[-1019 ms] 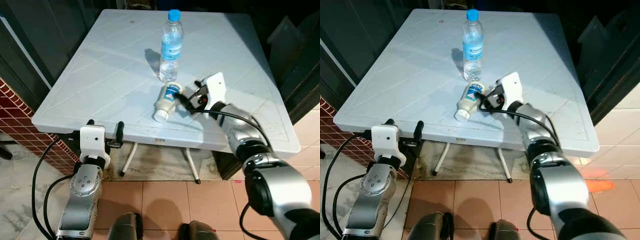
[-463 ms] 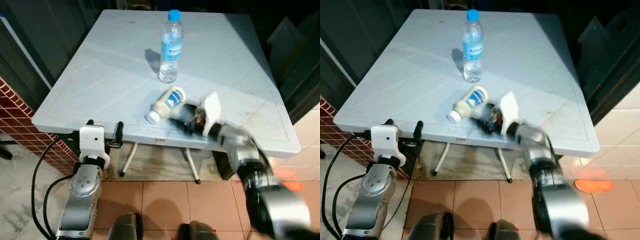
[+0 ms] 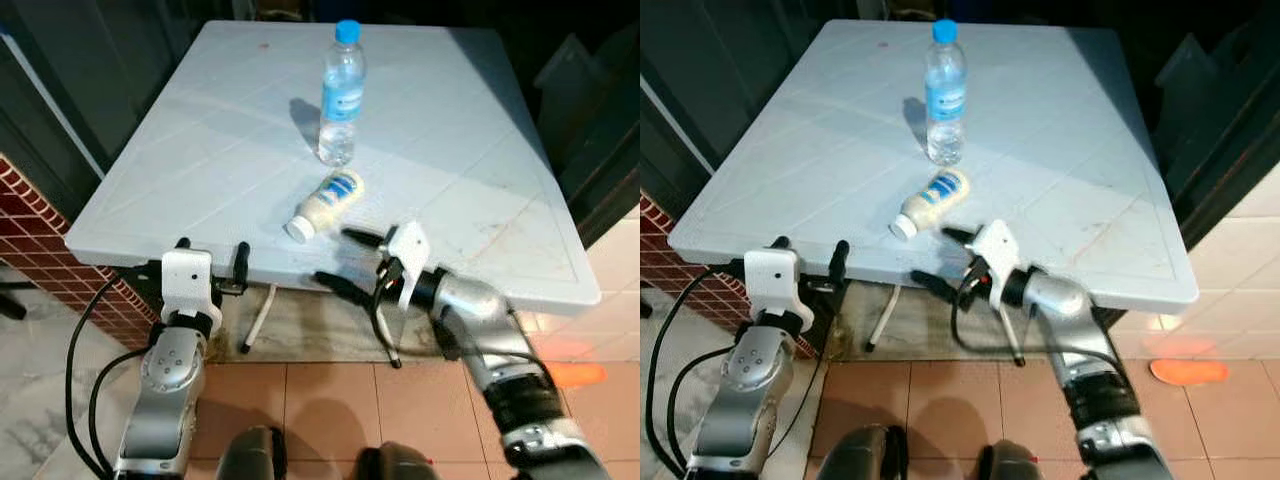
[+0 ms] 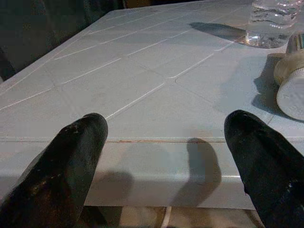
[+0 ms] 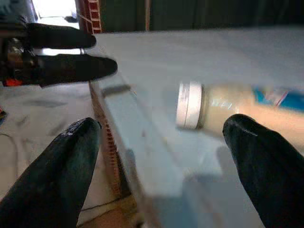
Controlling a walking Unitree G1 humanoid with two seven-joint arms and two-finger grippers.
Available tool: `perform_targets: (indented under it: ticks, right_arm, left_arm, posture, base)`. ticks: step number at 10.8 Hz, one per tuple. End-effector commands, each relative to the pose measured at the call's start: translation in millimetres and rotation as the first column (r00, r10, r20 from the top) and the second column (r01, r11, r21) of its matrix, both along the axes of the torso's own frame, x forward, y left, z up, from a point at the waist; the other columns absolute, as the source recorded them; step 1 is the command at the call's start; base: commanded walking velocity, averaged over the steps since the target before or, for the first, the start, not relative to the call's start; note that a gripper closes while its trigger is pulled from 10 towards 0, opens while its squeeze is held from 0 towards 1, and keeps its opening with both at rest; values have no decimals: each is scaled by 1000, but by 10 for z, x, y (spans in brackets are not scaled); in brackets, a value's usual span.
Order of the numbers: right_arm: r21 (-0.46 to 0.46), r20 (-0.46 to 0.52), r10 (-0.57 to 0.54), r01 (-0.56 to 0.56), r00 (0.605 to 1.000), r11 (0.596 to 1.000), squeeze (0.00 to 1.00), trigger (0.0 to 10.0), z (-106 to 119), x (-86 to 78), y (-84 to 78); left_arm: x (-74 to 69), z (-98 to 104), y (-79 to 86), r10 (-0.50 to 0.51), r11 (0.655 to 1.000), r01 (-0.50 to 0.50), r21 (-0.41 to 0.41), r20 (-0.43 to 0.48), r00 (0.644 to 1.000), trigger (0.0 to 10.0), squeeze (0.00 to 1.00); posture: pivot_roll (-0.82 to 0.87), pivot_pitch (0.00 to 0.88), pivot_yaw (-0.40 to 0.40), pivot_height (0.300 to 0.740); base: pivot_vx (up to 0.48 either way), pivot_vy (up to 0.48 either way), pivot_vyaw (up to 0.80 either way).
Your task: Restocking fridge
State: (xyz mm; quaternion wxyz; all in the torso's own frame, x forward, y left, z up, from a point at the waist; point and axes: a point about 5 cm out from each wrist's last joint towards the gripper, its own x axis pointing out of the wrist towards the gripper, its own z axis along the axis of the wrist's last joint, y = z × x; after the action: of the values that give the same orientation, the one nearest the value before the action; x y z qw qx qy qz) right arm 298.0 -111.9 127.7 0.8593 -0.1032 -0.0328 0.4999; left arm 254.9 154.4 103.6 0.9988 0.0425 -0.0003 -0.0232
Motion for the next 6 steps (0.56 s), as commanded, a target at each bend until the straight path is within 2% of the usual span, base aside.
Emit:
perform_targets:
  ticks: [1,3,4,6]
  right_arm:
    - [-23,43,14,-13,999,1000,0,10000,52,-32,28]
    - [-42,164,-110,119,980,992,0,10000,120,11,5]
    - [-45,191,-129,140,973,989,0,10000,135,28,-2]
    - [-86,234,-125,149,964,985,0,10000,199,102,-72]
  left_arm:
    - [5,-5,20,-4,1000,4,8,-5,1000,10000,0]
    - [14,-13,16,10,1000,-10,-10,-9,1000,10000,0]
    - [14,-16,21,12,1000,-13,-13,-12,1000,10000,0]
    - [18,-17,41,13,1000,-14,-9,-13,1000,10000,0]
  posture:
    - [24,89,48,740]
    - [21,84,41,740]
    - [21,85,41,740]
    - [21,85,41,740]
  base:
    - [0,0,0]
    - [0,0,0]
    - [0,0,0]
    - [0,309,0]
